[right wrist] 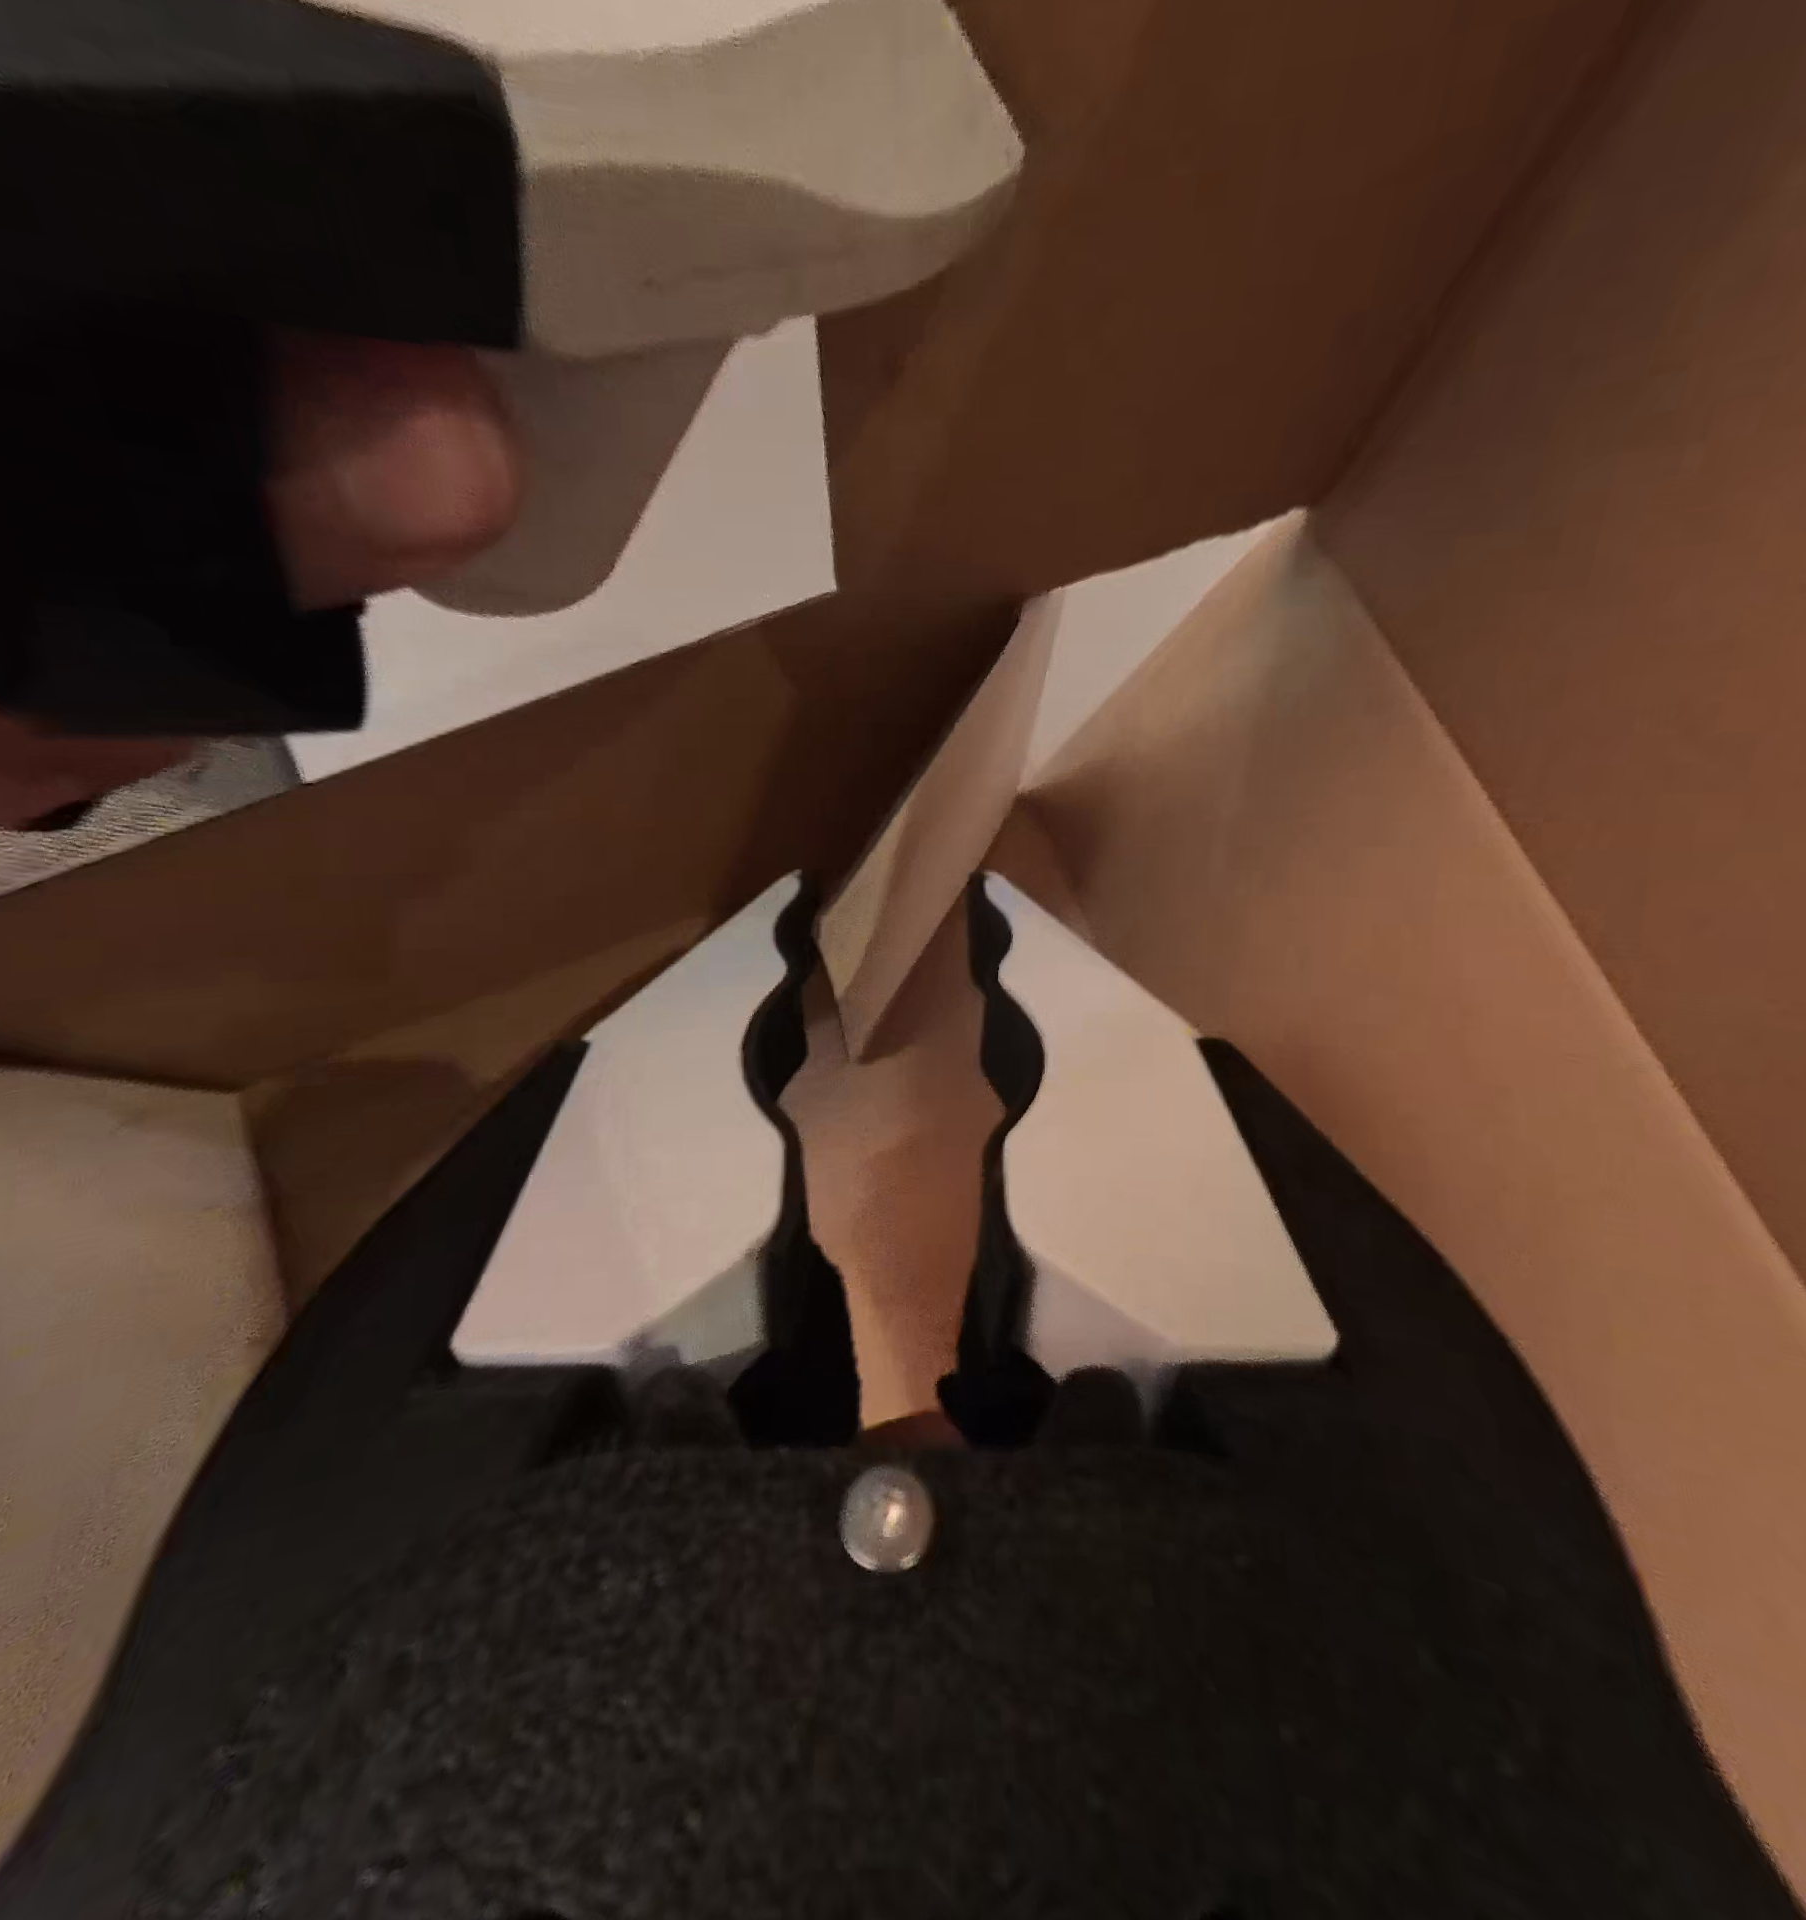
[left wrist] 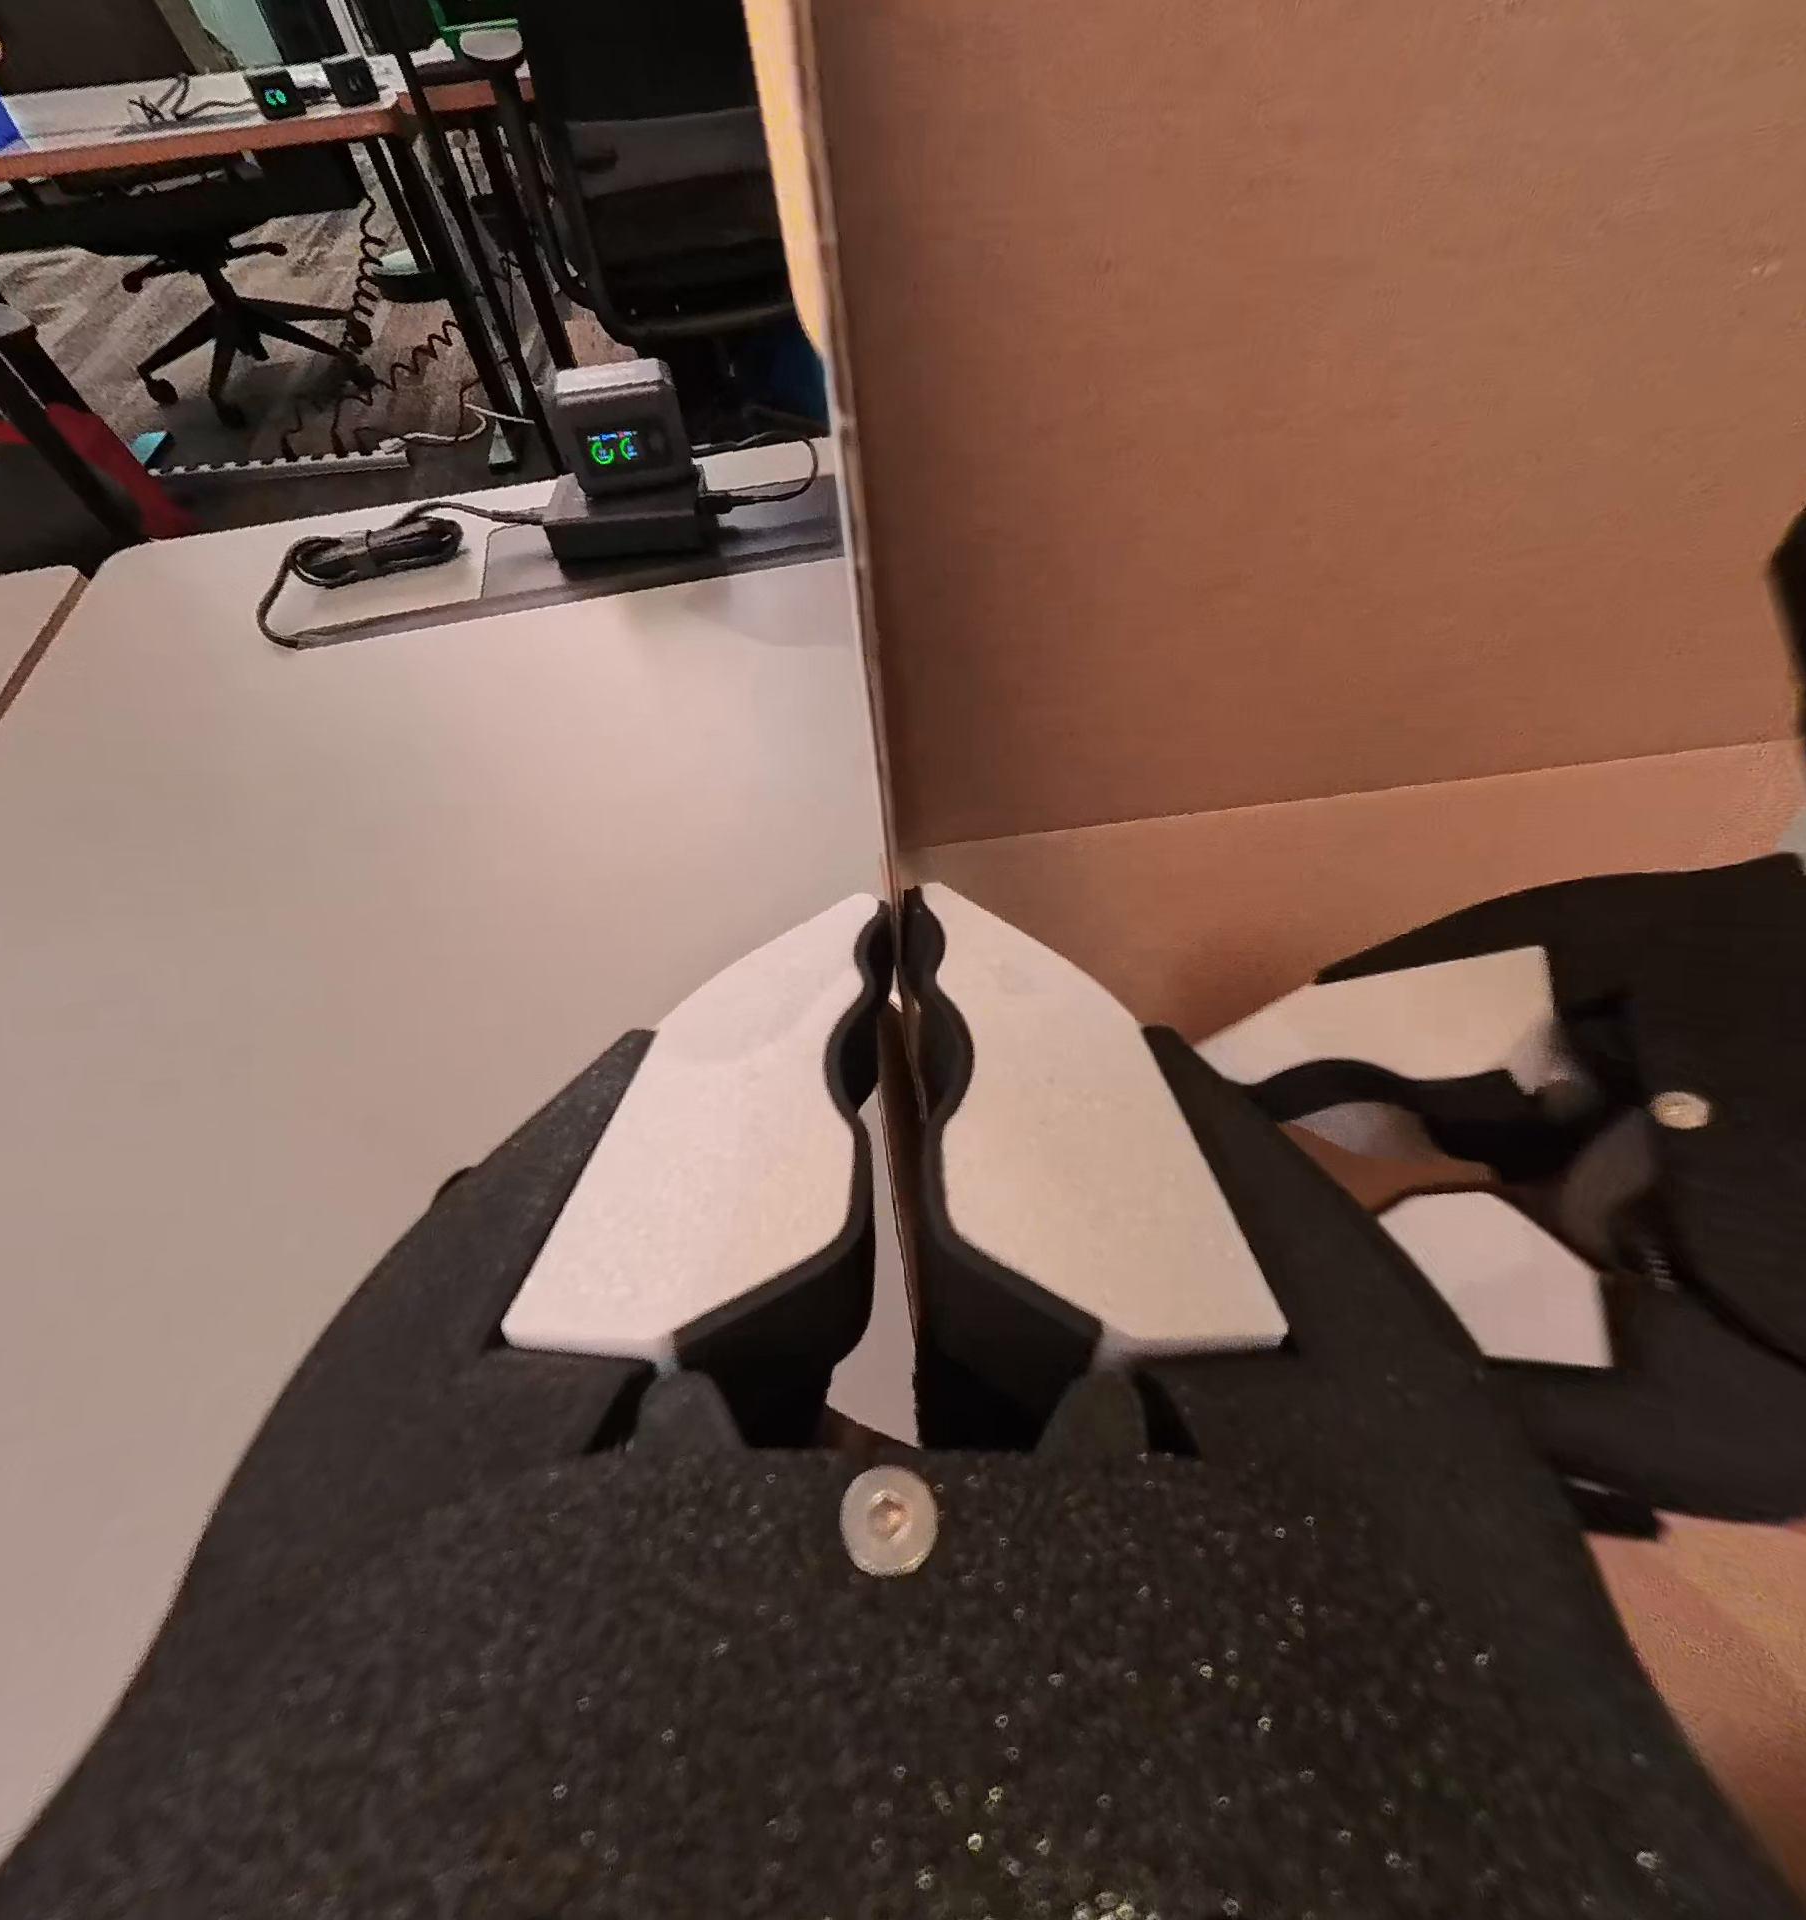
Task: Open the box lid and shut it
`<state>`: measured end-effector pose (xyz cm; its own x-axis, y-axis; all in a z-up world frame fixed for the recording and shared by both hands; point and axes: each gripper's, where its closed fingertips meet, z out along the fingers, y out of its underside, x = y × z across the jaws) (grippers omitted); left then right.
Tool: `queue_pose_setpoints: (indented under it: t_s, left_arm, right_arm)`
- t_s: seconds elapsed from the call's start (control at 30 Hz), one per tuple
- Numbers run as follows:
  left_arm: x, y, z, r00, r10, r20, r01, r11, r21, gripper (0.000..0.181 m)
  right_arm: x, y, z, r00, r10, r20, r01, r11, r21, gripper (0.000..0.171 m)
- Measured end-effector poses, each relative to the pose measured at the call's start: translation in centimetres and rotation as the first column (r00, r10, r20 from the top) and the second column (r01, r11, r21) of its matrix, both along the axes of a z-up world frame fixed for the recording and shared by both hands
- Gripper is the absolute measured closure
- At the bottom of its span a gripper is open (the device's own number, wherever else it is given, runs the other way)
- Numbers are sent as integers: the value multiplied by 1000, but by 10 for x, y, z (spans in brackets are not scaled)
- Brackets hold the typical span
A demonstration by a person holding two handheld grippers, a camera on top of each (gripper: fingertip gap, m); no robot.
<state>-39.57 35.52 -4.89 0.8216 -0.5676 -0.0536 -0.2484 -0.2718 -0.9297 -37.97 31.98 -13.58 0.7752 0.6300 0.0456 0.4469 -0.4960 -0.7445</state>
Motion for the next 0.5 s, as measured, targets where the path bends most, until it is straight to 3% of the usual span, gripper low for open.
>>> queue_pose_setpoints:
  t_s: [0.13,0.5]
  left_arm:
    - [0,0,1,1000,-5,0,5,1000,-12,180]
    - [-13,-24,-21,998,-43,-49,39,996,-80,180]
  right_arm:
    - [13,20,-4,991,-45,128,33,995,94,170]
    - [51,54,-5,967,-108,231,65,981,184,167]
